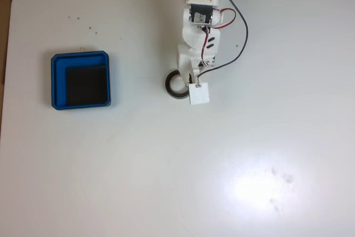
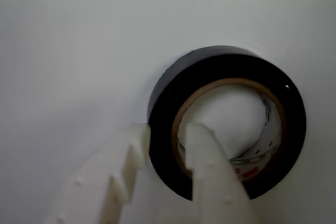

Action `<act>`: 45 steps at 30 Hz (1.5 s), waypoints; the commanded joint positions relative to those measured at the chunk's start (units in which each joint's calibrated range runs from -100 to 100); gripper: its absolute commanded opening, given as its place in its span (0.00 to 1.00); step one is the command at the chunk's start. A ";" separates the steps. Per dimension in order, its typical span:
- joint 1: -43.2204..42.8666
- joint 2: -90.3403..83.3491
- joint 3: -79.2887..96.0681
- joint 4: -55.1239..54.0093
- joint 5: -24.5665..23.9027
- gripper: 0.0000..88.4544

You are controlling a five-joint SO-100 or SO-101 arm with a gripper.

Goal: Pick the black tape roll and drop it in the blue box

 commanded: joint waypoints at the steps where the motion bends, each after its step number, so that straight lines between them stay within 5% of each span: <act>1: -1.10 0.36 -3.95 -0.22 -0.14 0.01; 8: -1.10 0.28 -4.04 7.78 -0.14 0.04; 30: -0.12 0.45 -4.67 7.70 -0.23 0.23; 45: 1.83 11.90 -13.48 7.78 0.04 0.23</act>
